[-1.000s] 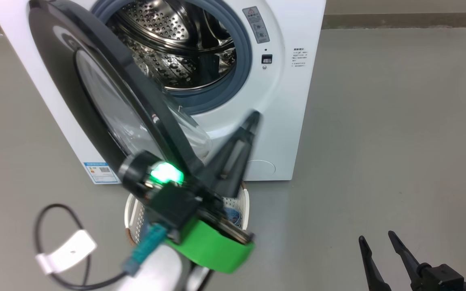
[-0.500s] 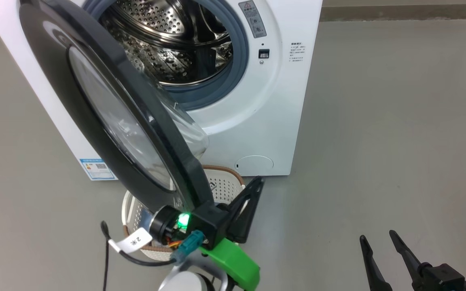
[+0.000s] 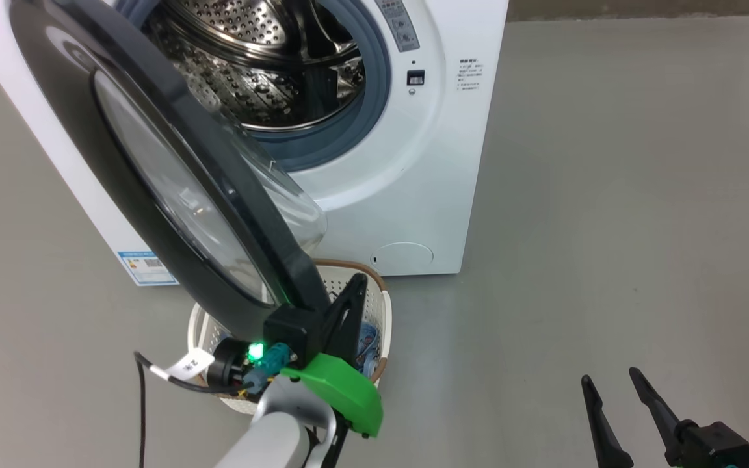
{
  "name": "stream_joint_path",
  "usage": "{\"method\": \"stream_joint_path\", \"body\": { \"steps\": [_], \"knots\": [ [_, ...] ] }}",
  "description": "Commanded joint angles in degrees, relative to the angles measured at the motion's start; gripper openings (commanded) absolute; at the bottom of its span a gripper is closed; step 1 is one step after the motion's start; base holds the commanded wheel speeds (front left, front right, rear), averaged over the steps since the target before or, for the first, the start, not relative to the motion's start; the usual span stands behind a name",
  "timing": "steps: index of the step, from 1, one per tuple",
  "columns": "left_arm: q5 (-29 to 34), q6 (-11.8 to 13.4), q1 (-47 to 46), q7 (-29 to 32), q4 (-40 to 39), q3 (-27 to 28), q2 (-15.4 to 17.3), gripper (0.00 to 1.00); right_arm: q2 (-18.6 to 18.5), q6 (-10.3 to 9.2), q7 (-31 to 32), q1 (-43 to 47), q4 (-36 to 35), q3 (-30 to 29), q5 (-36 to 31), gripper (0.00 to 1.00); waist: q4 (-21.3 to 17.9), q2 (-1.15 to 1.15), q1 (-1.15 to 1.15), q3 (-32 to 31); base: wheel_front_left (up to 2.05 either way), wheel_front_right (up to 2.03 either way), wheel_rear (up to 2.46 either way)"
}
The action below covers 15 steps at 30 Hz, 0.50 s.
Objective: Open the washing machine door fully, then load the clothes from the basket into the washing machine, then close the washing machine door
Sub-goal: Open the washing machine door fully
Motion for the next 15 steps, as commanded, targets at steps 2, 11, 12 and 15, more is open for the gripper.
{"method": "stream_joint_path", "body": {
  "steps": [2,11,12,15],
  "knots": [
    [-1.6,1.5,-3.4,-0.8,0.2,2.1,0.3,0.0,-0.5,0.09,-0.2,-2.7,-1.8,1.1,-0.4,1.0,-0.1,0.0,0.0,0.6,0.0,0.0,0.0],
    [-3.5,3.8,-4.8,-1.0,2.7,0.8,0.3,0.0,-0.5,0.09,-0.5,-3.4,-1.8,0.9,-0.3,1.0,0.1,0.0,0.0,1.6,0.0,0.0,0.0],
    [-3.4,4.0,-4.8,-1.0,2.8,0.6,0.3,0.0,-0.5,0.09,-0.5,-3.4,-1.8,0.9,-0.2,1.0,0.2,0.0,0.0,1.7,0.0,0.0,0.0],
    [-3.4,4.5,-4.7,-1.1,2.6,0.5,0.3,0.0,-0.5,0.09,-0.5,-3.5,-1.8,0.9,-0.3,1.0,0.3,0.0,0.0,2.0,0.0,0.0,0.0]
  ]
}}
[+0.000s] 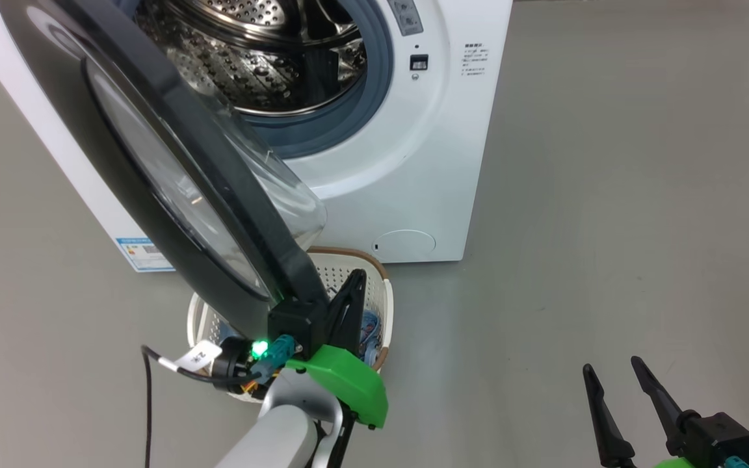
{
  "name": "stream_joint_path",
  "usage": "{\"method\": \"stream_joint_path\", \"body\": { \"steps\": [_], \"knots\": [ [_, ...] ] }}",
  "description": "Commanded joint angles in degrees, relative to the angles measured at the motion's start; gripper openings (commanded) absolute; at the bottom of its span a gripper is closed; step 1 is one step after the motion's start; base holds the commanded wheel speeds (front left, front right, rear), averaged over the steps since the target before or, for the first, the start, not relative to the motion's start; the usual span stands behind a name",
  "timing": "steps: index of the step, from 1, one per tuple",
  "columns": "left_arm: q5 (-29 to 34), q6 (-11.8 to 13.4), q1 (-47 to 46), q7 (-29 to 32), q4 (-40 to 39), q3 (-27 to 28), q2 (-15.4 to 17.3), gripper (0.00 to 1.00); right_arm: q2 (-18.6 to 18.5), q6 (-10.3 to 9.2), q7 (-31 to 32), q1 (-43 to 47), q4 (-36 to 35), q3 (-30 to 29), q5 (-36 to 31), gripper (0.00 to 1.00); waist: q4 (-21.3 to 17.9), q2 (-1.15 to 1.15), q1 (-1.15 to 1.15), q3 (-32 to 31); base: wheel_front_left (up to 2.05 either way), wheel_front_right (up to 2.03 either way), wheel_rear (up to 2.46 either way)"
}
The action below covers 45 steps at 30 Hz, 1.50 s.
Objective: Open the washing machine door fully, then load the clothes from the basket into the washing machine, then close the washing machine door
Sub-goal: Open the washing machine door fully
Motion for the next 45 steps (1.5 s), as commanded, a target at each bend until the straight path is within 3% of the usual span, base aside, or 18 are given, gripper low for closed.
{"method": "stream_joint_path", "body": {
  "steps": [1,9,29,45],
  "knots": [
    [0.1,1.0,-2.4,-0.6,-1.1,1.8,0.9,0.0,-0.5,0.09,-0.5,-2.2,-1.6,1.1,-0.4,1.0,0.2,0.0,0.0,0.3,0.0,0.0,0.0],
    [1.0,3.5,0.5,-1.4,-5.2,1.8,2.6,0.0,-0.5,0.09,-0.5,-2.3,-2.2,0.6,-1.8,1.0,1.4,0.0,0.0,1.1,0.0,0.0,0.0],
    [2.2,9.5,9.9,0.9,-18.8,1.8,9.2,0.0,-0.5,0.09,0.5,-1.3,-3.6,0.2,-2.2,1.0,9.2,0.0,0.0,0.4,0.0,0.0,0.0],
    [2.1,10.6,12.0,-1.1,-20.3,2.9,11.1,0.0,-0.5,0.09,0.7,-1.1,-4.1,-0.1,-1.6,1.0,17.0,0.0,0.0,0.2,0.0,0.0,0.0]
  ]
}}
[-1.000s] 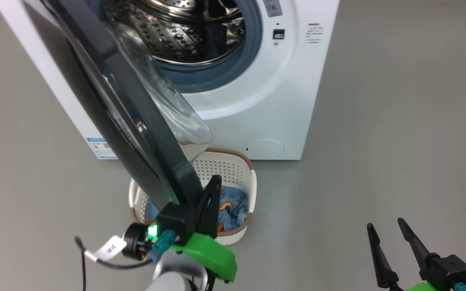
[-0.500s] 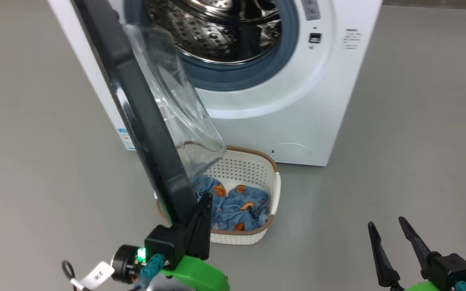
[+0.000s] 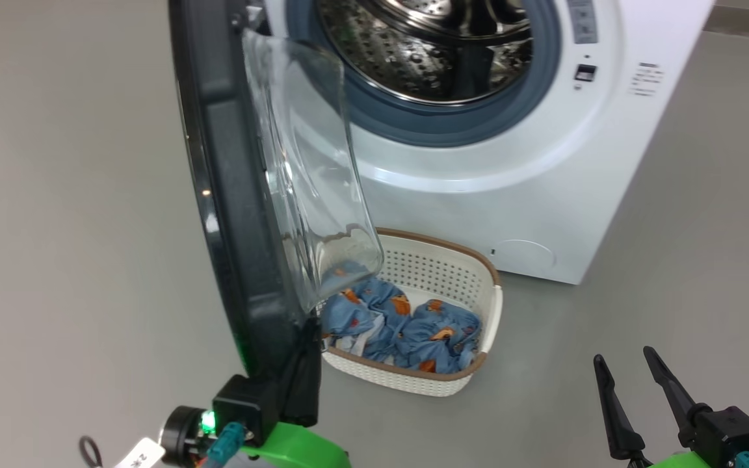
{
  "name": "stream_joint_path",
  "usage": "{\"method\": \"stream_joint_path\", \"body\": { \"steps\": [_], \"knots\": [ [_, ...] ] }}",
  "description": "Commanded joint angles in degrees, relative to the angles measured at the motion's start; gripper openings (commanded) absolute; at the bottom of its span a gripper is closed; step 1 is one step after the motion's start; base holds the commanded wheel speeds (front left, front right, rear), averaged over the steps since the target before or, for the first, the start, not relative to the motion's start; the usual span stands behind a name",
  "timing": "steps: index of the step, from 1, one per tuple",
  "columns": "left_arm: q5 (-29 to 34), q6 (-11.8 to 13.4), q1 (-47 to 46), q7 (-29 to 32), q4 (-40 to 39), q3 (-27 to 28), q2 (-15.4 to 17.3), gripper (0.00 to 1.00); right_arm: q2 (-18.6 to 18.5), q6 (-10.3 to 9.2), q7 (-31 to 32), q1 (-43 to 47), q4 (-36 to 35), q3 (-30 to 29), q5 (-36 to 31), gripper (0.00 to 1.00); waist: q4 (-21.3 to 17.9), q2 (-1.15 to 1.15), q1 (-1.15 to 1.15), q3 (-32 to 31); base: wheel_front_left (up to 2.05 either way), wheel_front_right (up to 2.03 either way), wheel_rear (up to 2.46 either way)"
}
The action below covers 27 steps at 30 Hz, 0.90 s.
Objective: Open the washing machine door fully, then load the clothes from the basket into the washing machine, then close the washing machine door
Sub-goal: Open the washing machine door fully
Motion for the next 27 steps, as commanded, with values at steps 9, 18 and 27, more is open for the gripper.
{"method": "stream_joint_path", "body": {
  "steps": [9,18,27],
  "knots": [
    [-1.8,1.9,0.2,-3.3,-0.6,6.5,3.1,0.0,-0.5,0.09,0.3,-1.4,-2.3,1.4,-0.5,1.0,3.2,0.0,0.0,0.3,0.0,0.0,0.0],
    [-4.3,0.4,-0.5,-6.3,3.2,12.4,6.0,0.0,-0.5,0.09,1.5,-1.9,-4.7,2.1,-1.5,1.0,3.3,0.0,0.0,1.7,0.0,0.0,0.0],
    [-6.6,-1.9,-1.5,-8.3,7.6,20.7,7.7,0.0,-1.0,0.09,2.6,-2.2,-6.3,3.0,-1.9,1.0,2.2,0.0,0.0,3.5,0.0,0.0,0.0]
  ]
}}
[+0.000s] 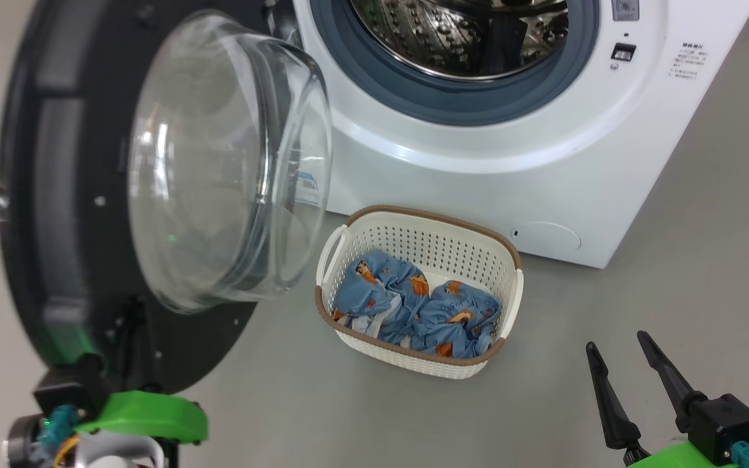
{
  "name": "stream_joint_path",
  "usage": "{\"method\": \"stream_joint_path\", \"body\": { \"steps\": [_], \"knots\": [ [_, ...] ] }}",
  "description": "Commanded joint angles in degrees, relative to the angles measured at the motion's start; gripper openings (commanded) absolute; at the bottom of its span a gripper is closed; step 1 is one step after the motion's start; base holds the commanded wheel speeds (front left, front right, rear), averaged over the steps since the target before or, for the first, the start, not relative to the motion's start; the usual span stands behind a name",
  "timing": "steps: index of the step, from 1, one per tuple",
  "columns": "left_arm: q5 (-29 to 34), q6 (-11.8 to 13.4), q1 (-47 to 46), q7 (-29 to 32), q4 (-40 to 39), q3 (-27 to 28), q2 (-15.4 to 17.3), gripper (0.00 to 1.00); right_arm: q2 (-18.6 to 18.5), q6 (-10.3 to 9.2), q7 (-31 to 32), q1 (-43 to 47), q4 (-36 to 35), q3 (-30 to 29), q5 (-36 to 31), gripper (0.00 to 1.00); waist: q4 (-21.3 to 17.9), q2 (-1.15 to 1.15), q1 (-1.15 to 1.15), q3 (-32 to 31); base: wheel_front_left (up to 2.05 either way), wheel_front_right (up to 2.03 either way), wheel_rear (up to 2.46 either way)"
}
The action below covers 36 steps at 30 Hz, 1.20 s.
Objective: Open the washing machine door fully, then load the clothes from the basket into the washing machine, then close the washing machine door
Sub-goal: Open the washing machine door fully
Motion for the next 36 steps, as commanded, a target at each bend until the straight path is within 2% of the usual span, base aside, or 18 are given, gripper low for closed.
{"method": "stream_joint_path", "body": {
  "steps": [1,11,15,16,23,31,36],
  "knots": [
    [-0.3,-0.5,-3.0,-0.6,0.3,4.6,2.3,0.0,-0.9,0.09,0.2,-2.4,-1.9,1.6,-0.4,1.0,-0.5,0.0,0.0,1.0,0.0,0.0,0.0],
    [2.7,-4.6,-6.6,-0.8,4.8,17.3,1.5,0.0,-2.2,0.09,1.2,-4.1,-3.3,1.8,-0.2,1.0,-1.1,0.0,0.0,4.9,0.0,0.0,0.0],
    [4.2,-7.3,-8.3,-0.8,7.4,22.7,1.3,0.0,-2.6,0.09,1.4,-4.9,-3.8,1.9,-0.2,1.0,-1.2,0.0,0.0,6.6,0.0,0.0,0.0],
    [4.2,-7.3,-8.3,-0.8,7.4,22.7,1.3,0.0,-2.6,0.09,1.4,-4.9,-3.8,1.9,-0.2,1.0,-1.2,0.0,0.0,6.6,0.0,0.0,0.0],
    [6.5,-12.9,-13.1,-0.8,13.8,29.8,1.6,0.0,-3.2,0.09,1.5,-6.4,-3.9,2.0,0.0,1.0,-1.2,0.0,0.0,8.4,0.0,0.0,0.0],
    [9.3,-18.3,-19.6,-0.8,23.1,36.9,2.4,0.0,-4.0,0.09,1.3,-8.1,-3.2,2.9,0.4,1.0,-1.6,0.0,0.0,9.8,0.0,0.0,0.0],
    [11.2,-19.9,-21.0,-0.8,25.7,39.9,1.8,0.0,-4.2,0.09,1.0,-8.6,-2.7,3.3,0.6,1.0,-2.1,0.0,0.0,9.8,0.0,0.0,0.0]
  ]
}}
